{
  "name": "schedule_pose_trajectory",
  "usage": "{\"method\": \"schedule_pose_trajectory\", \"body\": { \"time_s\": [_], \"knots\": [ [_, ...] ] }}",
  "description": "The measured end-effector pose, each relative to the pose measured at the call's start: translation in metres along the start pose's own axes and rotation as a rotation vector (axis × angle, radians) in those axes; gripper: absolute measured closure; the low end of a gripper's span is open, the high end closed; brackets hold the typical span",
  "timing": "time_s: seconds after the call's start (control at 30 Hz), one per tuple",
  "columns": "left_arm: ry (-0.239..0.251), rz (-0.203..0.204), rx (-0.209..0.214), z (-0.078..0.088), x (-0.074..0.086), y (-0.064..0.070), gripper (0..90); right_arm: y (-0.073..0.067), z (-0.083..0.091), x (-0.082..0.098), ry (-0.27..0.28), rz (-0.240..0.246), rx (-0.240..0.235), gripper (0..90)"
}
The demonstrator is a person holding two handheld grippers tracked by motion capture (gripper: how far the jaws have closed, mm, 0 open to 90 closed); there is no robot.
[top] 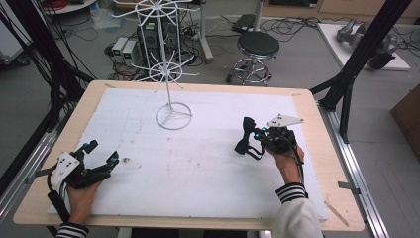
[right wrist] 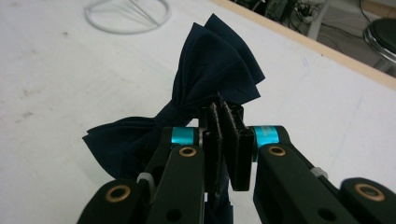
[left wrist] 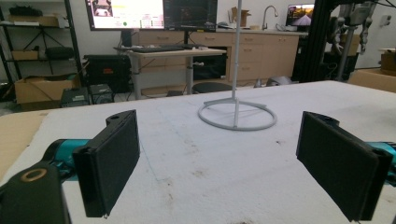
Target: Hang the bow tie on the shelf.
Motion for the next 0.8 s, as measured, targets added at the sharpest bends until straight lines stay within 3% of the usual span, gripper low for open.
{"method": "schedule_pose_trajectory", "body": {
  "time_s": [0.3, 0.4, 0.8],
  "knots": [
    [0.0, 0.001, 0.001, 0.0, 0.0, 0.0, 13.8, -0.017, -0.002, -0.026, 0.088, 0.027, -0.054, 86.3],
    [0.0, 0.001, 0.001, 0.0, 0.0, 0.0, 13.8, -0.025, -0.002, -0.041, 0.165, 0.022, -0.087, 86.3],
    [0.0, 0.0, 0.001, 0.0, 0.0, 0.0, 13.8, -0.054, -0.011, -0.085, 0.257, 0.08, -0.129, 86.3]
  ]
}}
Point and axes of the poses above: each handheld gripper's, and its own axes: z roughly backward along the jaws, x roughly out of its underside, y roughly to its right, the point moved 8 cm from there along -z, roughly forward along the jaws, and after that the axes turned 10 degrees about -x, right-handed, at the moved point
